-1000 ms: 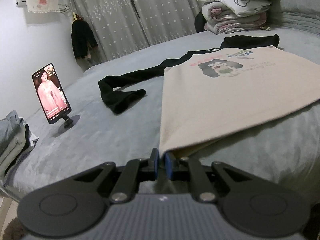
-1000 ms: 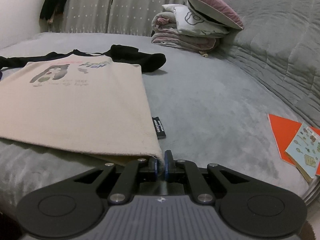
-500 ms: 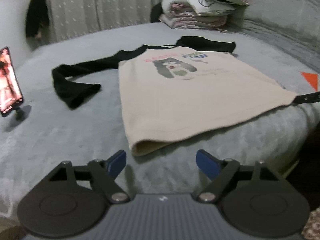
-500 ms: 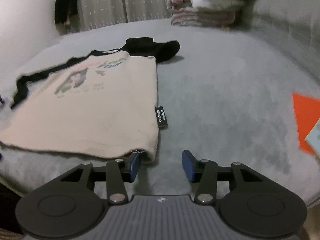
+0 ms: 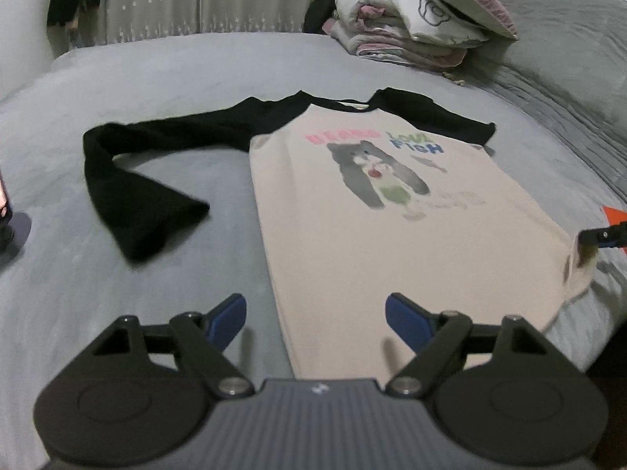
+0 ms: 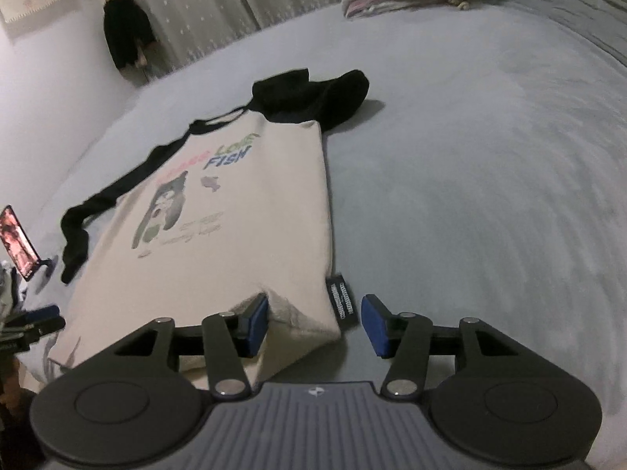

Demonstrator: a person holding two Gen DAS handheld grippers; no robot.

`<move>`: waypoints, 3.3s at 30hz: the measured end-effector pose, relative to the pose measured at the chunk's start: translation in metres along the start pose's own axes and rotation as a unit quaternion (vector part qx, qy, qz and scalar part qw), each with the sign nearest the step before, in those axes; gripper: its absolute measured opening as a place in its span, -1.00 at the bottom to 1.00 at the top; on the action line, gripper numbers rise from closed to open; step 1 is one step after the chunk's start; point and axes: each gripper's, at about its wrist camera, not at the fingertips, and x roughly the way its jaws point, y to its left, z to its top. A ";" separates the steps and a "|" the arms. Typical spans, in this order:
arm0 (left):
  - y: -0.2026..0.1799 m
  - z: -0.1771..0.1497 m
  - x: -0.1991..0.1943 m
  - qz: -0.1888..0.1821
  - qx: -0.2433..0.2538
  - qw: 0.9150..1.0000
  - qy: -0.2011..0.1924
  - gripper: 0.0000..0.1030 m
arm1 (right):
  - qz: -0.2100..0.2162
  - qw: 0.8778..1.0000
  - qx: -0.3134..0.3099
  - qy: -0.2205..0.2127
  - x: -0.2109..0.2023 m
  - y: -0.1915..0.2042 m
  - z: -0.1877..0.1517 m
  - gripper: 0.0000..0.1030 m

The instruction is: Fold clothes

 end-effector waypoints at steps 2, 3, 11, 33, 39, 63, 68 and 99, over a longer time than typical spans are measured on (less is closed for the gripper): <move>0.005 0.015 0.008 0.001 -0.004 1.000 0.010 0.59 | -0.005 1.000 -0.016 0.020 0.005 0.006 0.012 0.00; 0.008 0.021 0.011 -0.001 -0.006 1.000 0.015 0.59 | -0.006 0.999 -0.025 0.028 0.005 0.008 0.015 0.00; 0.019 0.034 0.020 -0.011 0.032 0.998 0.054 0.65 | -0.003 0.996 -0.045 0.072 -0.017 -0.004 0.010 0.01; 0.070 0.108 0.122 -0.037 -0.159 0.986 0.035 0.48 | 0.042 0.998 -0.012 0.044 0.063 0.025 0.108 0.01; 0.090 0.116 0.144 -0.035 -0.243 0.969 -0.013 0.30 | 0.005 0.999 0.039 0.036 0.119 0.018 0.130 0.01; 0.078 0.129 0.140 0.139 -0.268 0.952 -0.056 0.36 | -0.025 0.977 0.187 -0.096 0.140 -0.006 0.150 0.25; 0.070 0.122 0.124 0.136 -0.260 0.955 -0.050 0.47 | -0.035 0.967 0.213 -0.136 0.123 -0.016 0.156 0.40; 0.000 0.116 0.127 0.034 -0.171 0.984 -0.038 0.58 | 0.050 0.890 0.431 -0.139 0.158 -0.071 0.151 -0.04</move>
